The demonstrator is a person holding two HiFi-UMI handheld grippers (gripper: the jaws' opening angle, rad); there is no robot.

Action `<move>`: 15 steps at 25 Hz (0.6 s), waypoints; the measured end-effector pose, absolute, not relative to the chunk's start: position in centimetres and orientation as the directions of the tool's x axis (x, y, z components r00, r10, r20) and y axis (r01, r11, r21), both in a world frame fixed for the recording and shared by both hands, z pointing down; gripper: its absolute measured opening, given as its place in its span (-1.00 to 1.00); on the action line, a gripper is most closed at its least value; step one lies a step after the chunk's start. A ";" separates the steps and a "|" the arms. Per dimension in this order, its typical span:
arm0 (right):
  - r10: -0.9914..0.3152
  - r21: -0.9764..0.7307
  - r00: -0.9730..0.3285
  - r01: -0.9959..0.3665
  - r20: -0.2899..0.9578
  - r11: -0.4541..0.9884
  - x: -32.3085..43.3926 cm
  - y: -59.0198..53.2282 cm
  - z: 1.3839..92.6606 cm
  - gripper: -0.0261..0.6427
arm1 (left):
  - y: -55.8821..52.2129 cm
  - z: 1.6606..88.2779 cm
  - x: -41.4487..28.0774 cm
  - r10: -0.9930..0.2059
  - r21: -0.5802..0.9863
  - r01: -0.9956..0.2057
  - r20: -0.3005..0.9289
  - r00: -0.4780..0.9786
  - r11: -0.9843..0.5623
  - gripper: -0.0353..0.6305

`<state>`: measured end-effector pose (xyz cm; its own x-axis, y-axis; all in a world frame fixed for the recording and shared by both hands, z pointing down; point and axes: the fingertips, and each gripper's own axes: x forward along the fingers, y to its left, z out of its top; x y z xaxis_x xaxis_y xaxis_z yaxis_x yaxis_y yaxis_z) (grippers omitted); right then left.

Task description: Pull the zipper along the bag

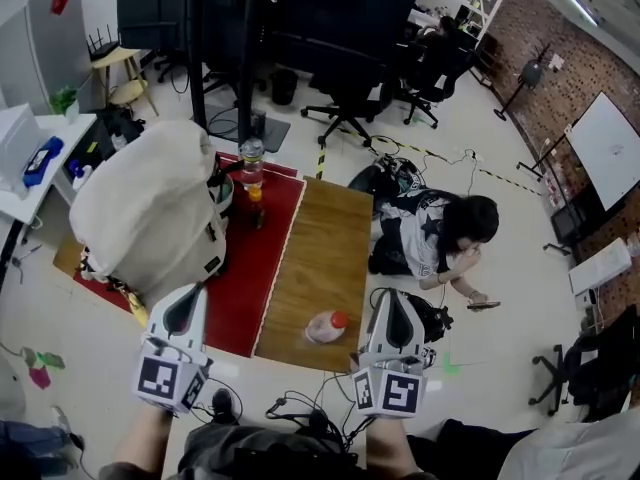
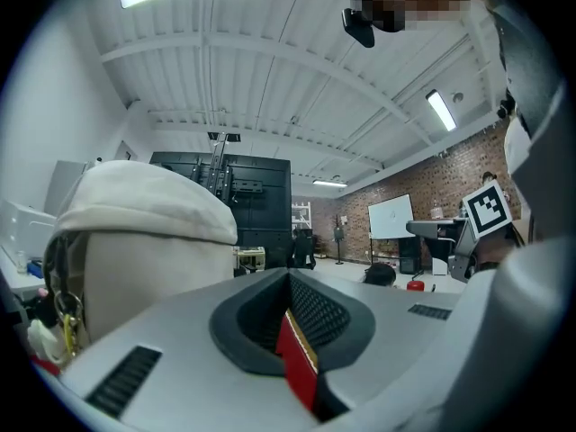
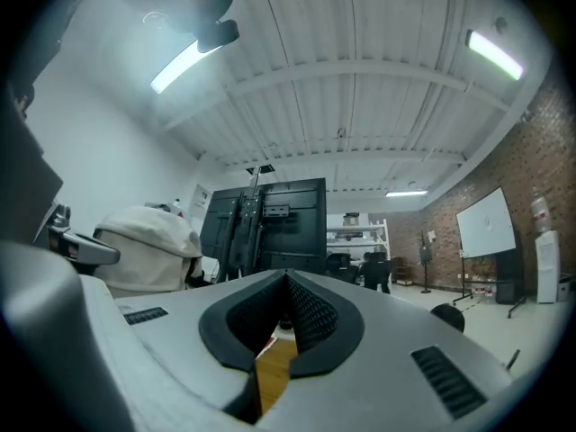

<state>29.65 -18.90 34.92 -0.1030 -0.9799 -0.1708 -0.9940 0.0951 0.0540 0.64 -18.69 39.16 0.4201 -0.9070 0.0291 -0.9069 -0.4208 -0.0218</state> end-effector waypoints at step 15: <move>-0.973 0.092 -0.005 -0.996 -0.230 -0.017 15.7 -16.0 31.9 -0.88 | -18.1 41.8 -12.6 -0.841 0.083 -0.847 0.097 0.532 -0.525 -0.82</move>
<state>15.65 -16.04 31.87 -0.0047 -0.9731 -0.2304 -0.9956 -0.0169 0.0919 -12.65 -18.06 41.79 0.5315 -0.8415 0.0972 -0.8468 -0.5253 0.0833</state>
